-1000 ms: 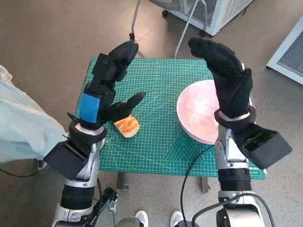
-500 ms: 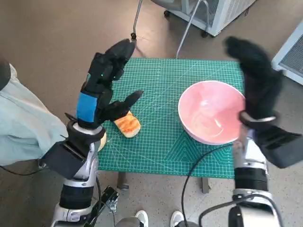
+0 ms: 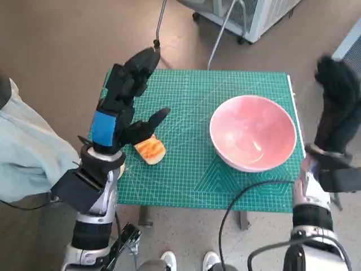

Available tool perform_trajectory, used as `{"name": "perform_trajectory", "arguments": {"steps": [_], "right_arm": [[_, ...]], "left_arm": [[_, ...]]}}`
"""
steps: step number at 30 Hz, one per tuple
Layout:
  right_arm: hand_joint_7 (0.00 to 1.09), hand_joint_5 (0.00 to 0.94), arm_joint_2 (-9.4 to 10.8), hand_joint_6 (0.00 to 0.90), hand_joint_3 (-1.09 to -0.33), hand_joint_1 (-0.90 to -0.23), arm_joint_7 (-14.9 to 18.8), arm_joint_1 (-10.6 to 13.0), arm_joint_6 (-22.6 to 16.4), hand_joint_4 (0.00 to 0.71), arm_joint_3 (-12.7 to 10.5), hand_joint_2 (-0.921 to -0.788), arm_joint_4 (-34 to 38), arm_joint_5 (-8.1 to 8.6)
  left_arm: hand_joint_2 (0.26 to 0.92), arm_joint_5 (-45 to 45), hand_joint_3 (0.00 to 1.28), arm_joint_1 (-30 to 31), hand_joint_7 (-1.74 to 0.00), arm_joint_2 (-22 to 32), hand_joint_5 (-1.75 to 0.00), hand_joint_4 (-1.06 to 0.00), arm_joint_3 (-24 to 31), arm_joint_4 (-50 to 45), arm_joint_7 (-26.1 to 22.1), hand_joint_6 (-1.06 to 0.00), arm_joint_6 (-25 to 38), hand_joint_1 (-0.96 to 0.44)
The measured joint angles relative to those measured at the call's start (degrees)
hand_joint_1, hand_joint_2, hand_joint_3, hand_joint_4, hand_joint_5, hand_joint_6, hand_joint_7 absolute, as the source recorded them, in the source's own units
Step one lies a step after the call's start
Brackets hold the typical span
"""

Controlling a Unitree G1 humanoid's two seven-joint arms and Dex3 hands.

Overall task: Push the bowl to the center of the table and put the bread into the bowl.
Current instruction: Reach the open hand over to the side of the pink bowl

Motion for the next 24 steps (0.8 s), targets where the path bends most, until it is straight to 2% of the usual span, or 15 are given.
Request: {"name": "perform_trajectory", "arguments": {"steps": [2, 4, 9, 15, 21, 24], "right_arm": [[0.69, 0.0, -0.4, -0.001, -0.907, -0.626, -2.2, 0.0, 0.5, 0.248, 0.2, -0.921, 2.6, -1.19], [0.67, 0.0, -0.5, -0.001, -0.926, -0.618, -3.7, 0.1, 1.3, 0.246, 0.4, -0.921, 4.6, -1.53], [0.63, 0.001, -0.3, -0.001, -0.951, -0.597, -4.2, 0.1, 4.6, 0.233, 0.2, -0.921, 8.3, -0.97], [0.62, 0.0, 2.2, -0.001, -0.96, -0.562, -0.3, 0.1, 8.6, 0.213, -1.8, -0.921, 10.2, 3.07], [0.63, 0.0, 5.7, -0.001, -0.935, -0.564, 4.1, -0.2, 11.6, 0.205, -3.7, -0.921, 11.0, 6.46], [0.66, 0.001, 6.7, -0.001, -0.924, -0.57, 5.3, -0.7, 13.1, 0.206, -4.4, -0.921, 11.2, 7.54]], "left_arm": [[0.921, 0.0, 0.29, 0.0, -0.56, 0.0, 0.0, -0.37, 0.0, 0.0, 0.1, -0.17, 0.0, -0.25], [0.921, 0.0, 0.29, 0.0, -0.56, 0.1, 0.0, -0.37, 0.0, 0.0, 0.1, -0.17, 0.0, -0.25], [0.921, 0.0, 0.29, 0.1, -0.56, 0.1, 0.0, -0.37, 0.0, 0.0, 0.1, -0.17, 0.0, -0.25], [0.921, 0.0, 0.29, 0.1, -0.56, 0.1, 0.0, -0.37, 0.1, 0.0, 0.1, -0.17, 0.0, -0.25], [0.921, 0.0, 0.29, 0.2, -0.56, 0.3, 0.0, -0.37, 0.1, 0.0, 0.1, -0.17, 0.2, -0.25], [0.921, 0.0, 0.29, 0.4, -0.55, 0.4, 0.0, -0.37, 0.3, 0.0, 0.1, -0.17, 0.2, -0.25]]}}
